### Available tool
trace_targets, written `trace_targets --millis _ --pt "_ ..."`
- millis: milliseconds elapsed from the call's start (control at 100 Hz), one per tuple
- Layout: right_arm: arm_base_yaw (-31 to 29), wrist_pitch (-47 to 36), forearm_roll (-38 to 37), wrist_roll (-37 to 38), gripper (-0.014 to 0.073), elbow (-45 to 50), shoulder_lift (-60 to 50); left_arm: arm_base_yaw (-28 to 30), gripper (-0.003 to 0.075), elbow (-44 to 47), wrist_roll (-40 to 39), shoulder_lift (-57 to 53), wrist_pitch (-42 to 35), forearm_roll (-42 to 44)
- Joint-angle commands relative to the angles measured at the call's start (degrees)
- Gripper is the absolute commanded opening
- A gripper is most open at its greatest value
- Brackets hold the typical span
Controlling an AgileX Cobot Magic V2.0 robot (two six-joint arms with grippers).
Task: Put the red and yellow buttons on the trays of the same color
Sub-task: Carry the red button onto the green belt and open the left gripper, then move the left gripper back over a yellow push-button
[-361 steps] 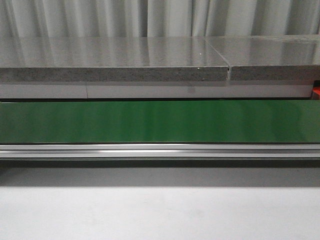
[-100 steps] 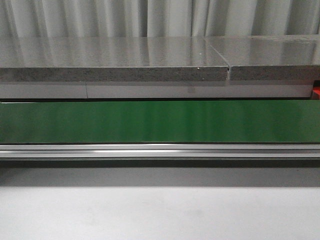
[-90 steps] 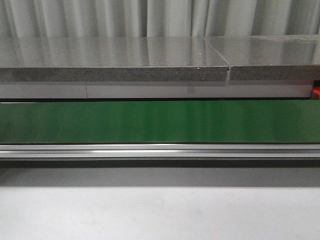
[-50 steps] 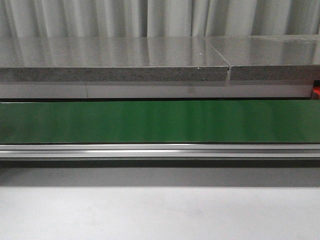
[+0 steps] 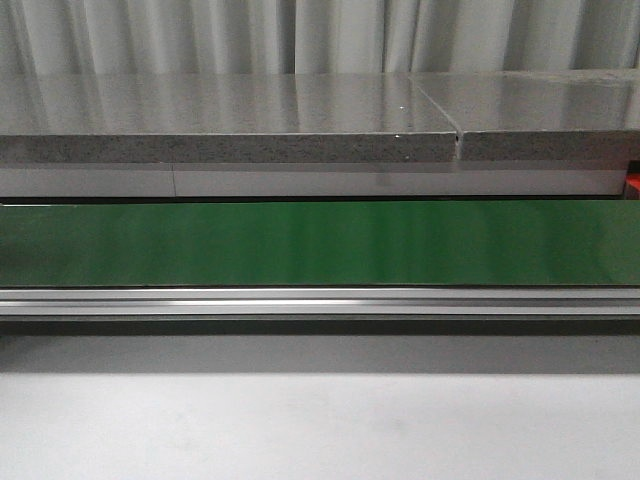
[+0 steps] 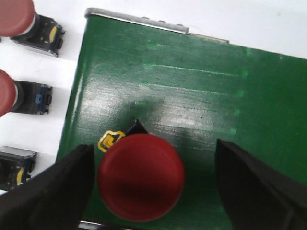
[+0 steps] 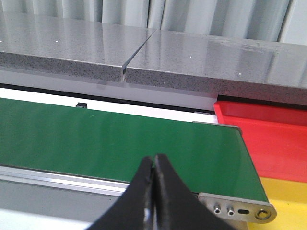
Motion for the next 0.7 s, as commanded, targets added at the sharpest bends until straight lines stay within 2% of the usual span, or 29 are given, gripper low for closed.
trace_targets --millis 0,290,590,690 --pt "0.03 -4.56 -0.77 -0.13 -0.0068 -0.55 -0.84 -0.54 0.0552 -2.68 0.82 -2.04 -2.04 -1.68" --pt "0.03 -4.56 -0.77 -0.13 -0.0068 -0.55 -0.84 -0.62 0.0552 -9.09 0.82 -3.06 -0.42 -1.57" --pt "0.03 -4.56 -0.77 -0.13 -0.0068 -0.55 -0.84 -0.40 0.0551 -8.20 0.18 -11.28 -0.07 -0.86" --pt "0.03 -4.56 -0.77 -0.13 -0.0068 -0.55 -0.84 -0.40 0.0550 -6.21 -3.23 -14.79 -0.07 2.86"
